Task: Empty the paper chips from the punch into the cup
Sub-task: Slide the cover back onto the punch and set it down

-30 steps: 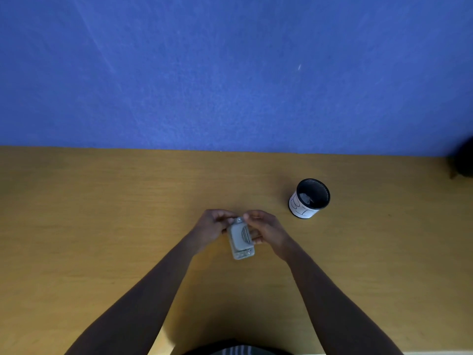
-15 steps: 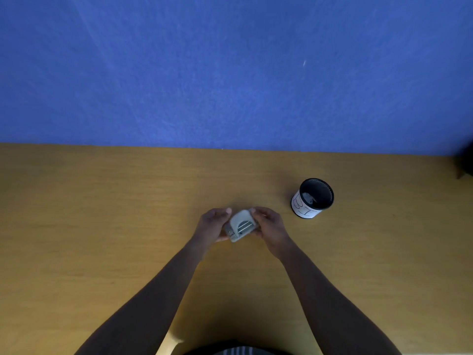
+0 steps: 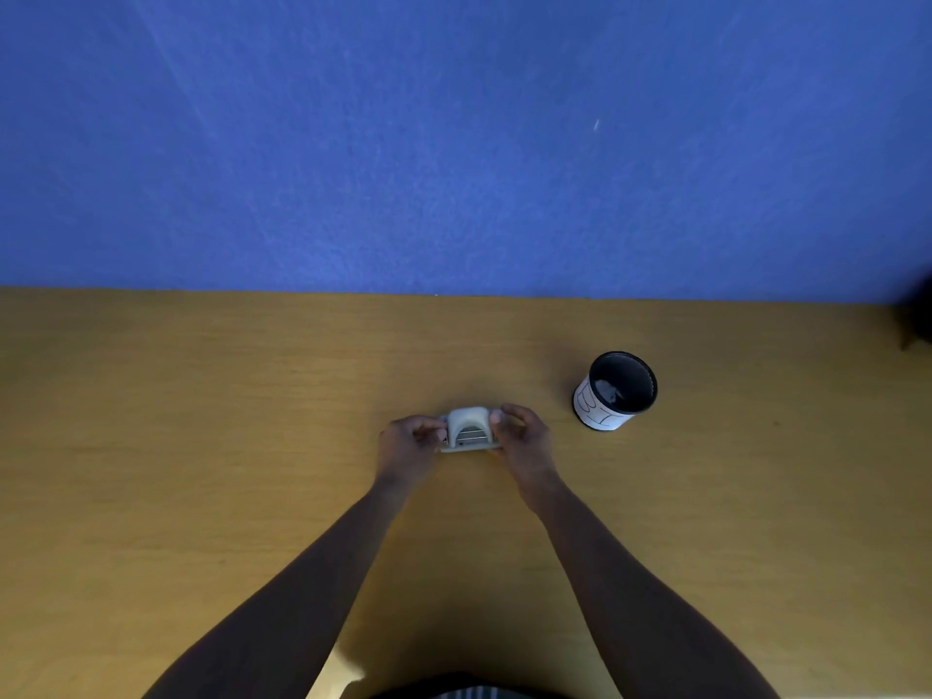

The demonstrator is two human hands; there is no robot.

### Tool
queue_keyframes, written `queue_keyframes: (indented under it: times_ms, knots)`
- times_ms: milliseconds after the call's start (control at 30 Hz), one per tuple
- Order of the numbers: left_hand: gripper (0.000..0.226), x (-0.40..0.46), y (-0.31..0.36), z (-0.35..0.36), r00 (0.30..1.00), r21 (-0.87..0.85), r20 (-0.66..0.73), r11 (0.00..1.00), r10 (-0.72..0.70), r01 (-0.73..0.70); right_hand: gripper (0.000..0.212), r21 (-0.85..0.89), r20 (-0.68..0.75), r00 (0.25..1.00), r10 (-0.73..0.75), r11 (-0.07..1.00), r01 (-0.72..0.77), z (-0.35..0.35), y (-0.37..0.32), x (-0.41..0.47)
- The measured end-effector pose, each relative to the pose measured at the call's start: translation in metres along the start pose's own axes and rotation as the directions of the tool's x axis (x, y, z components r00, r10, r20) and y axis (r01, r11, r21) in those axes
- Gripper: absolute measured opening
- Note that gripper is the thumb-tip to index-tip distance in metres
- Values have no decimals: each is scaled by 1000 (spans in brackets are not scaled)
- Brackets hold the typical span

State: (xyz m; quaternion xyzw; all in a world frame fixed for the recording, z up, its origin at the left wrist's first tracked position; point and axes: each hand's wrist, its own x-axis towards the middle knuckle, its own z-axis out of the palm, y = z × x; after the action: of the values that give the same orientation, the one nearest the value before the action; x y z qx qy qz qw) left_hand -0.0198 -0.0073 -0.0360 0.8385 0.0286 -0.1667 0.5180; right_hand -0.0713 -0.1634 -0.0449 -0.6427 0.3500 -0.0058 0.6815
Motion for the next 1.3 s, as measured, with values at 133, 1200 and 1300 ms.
queue_keyframes:
  times_ms: [133, 1200, 1300]
  knots:
    - [12, 1, 2, 0, 999, 47, -13, 998, 45, -44, 35, -316, -44, 991, -129, 942, 108, -4, -3, 1]
    - [75, -9, -25, -11, 944, 692, 218, 643, 246, -327, 85, -890, 226, 884, -410, 282, 359, -30, 10, -9]
    - [88, -16, -26, -12, 948, 720, 218, 617, 234, -318, 87, -907, 236, 871, -431, 224, 357, -30, 13, -15]
